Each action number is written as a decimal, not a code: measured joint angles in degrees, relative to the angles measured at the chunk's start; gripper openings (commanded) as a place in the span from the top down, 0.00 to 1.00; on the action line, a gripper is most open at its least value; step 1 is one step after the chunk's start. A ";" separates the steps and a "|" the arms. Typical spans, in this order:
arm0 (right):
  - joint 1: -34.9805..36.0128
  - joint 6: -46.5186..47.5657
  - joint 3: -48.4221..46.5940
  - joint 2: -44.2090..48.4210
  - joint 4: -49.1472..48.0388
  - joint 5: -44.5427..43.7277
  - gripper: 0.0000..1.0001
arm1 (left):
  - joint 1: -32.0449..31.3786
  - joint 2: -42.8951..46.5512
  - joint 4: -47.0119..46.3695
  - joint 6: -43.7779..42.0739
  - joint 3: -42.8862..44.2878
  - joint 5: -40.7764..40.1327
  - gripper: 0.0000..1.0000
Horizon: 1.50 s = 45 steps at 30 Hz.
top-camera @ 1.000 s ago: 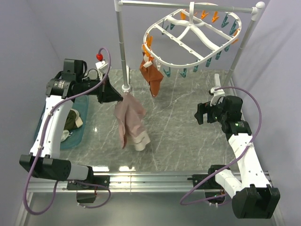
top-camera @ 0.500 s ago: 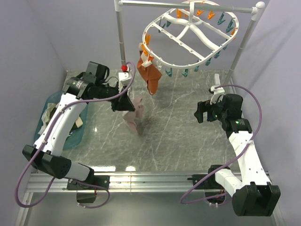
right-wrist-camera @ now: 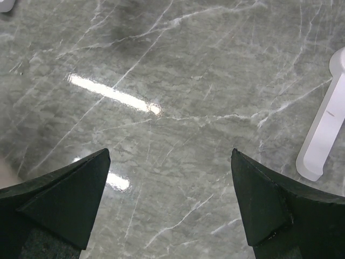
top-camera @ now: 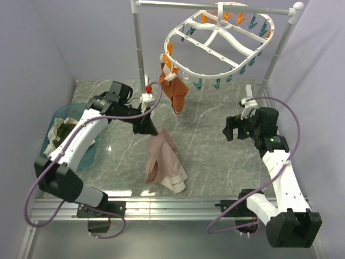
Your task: Clip the underwear to the hanger
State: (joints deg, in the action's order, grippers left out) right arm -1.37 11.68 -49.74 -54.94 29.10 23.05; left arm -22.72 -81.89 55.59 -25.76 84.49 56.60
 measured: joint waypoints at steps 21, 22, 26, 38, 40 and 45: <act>2.43 2.36 -0.11 -3.06 2.93 2.54 0.03 | 16.06 -1.86 3.10 -33.31 -26.23 -30.03 0.43; 2.56 2.38 -0.11 -3.10 3.10 2.67 0.03 | 15.65 -1.29 3.17 -33.16 -25.94 -30.60 0.42; 2.80 2.36 -0.20 -3.82 3.91 3.19 0.04 | 9.49 -0.22 1.99 -29.97 -20.83 -31.23 0.40; 3.02 3.19 -0.22 -4.07 7.41 2.93 0.05 | -22.36 -0.96 -4.11 -22.14 -22.34 -31.58 0.63; 3.02 3.21 -0.22 -3.96 7.69 2.89 0.05 | -27.82 -0.98 -5.79 -20.44 -26.73 -32.65 0.59; 3.02 3.19 -0.22 -3.61 7.82 2.58 0.05 | -33.20 -2.78 -8.15 -16.46 -32.17 -35.30 0.51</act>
State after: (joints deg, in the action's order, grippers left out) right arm 1.65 14.87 -49.95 -58.54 36.93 25.63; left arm -55.92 -84.66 47.44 -42.22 52.31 21.30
